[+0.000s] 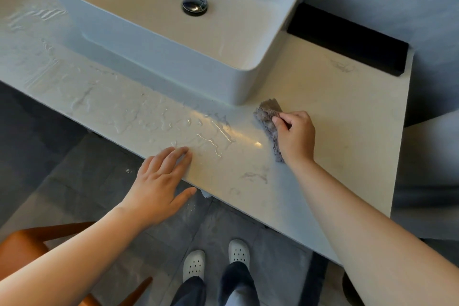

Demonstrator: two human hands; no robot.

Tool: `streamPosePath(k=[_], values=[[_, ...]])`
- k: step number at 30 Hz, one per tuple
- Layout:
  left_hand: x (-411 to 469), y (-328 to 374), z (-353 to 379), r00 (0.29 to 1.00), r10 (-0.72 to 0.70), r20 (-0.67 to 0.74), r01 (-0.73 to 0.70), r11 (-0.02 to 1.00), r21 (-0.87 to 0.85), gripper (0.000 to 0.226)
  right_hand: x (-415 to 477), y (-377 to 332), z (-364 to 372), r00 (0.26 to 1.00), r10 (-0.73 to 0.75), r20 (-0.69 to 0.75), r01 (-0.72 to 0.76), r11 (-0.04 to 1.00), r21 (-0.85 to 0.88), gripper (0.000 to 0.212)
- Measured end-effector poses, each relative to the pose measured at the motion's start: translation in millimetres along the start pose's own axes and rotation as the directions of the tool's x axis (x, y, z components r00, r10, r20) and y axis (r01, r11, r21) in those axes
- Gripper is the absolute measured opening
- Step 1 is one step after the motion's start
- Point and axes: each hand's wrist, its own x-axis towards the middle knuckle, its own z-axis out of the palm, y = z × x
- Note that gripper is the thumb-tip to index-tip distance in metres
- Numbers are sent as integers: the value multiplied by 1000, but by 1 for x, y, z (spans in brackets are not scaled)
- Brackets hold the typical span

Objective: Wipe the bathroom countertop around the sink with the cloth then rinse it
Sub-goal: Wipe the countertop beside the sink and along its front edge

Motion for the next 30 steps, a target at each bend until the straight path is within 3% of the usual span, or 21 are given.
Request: streamPosePath(k=[9,20,23,26,30], values=[[-1,3,2,1000,-25,-7,25,1000,-4,75,-3,9,20,995,-86,-48,81,993,-89,24],[-1,-1,-5,1000,9,-20,-11,998,-65,72,-8,-17,47,981,-194,18,195,973,-123,23],[0,-11,-14,998,-7,-65,-4,986,-164,70,-34,-17,46,957,-281,68,287,951,-110,25],[2,-28,-20,987,-111,-116,90,981,-172,74,-72,-20,47,937,-334,104,344,935,-92,26],[3,-47,-15,986,-160,-54,152,979,-135,82,-118,-27,40,885,-396,245,412,911,-16,26]])
